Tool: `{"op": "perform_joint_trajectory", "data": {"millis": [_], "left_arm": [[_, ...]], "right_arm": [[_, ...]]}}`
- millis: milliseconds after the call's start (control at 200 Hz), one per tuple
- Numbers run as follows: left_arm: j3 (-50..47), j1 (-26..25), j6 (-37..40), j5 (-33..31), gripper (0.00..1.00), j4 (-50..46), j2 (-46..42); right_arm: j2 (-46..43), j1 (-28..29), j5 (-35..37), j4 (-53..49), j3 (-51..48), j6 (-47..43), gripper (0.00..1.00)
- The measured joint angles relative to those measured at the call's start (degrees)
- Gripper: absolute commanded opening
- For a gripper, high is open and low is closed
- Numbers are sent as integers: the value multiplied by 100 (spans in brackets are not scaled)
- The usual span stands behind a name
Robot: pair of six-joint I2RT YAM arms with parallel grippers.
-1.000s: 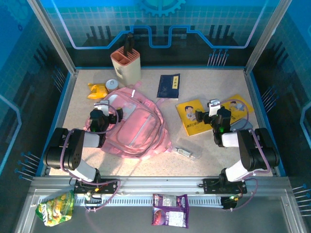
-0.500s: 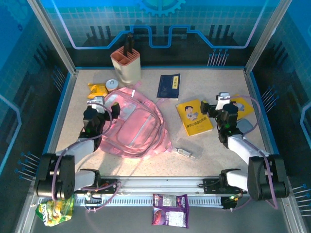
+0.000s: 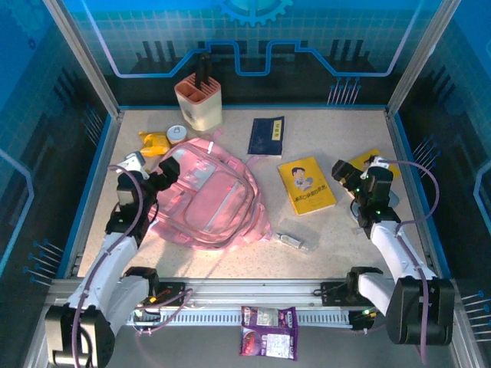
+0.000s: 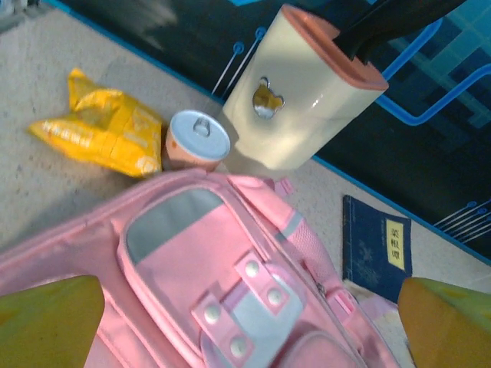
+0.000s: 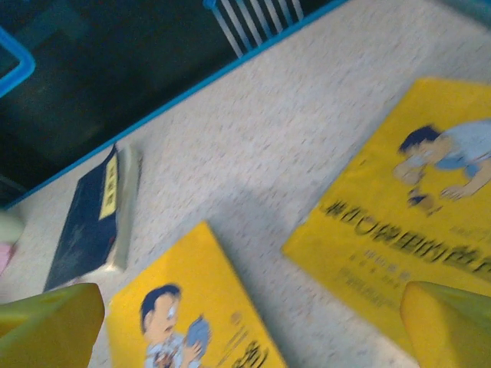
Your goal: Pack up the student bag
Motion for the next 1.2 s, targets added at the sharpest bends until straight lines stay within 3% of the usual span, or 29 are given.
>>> {"op": "perform_joint_trajectory", "data": {"millis": [210,435,640,785,986,1196], "left_arm": [[341,-319,-833,328,99,-1569,-667],[444,-1370,-1554,332,99,-2911,-850],[435,-2555,-2271,-66,99,-3958,-841],[343,-2994,-2712,-516,99,-4454,-844],[-125,-3069,-3062,-728,99,-4577,-619],[-568,-3069,-3211,-765,99,-4166,-243]], "right_arm": [[365,1067,-538,-1145,645,225,100],[1172,2343,-966,-1961,1403,240,100],[2216,3132,-1158,-2356,2015,173,100],[3010,3331,-1172,-2588,2634,37,100],[3797,3488,-1141,-2747,3272,-114,100],[4710,3635,-1154,-2787,3965,-249,79]]}}
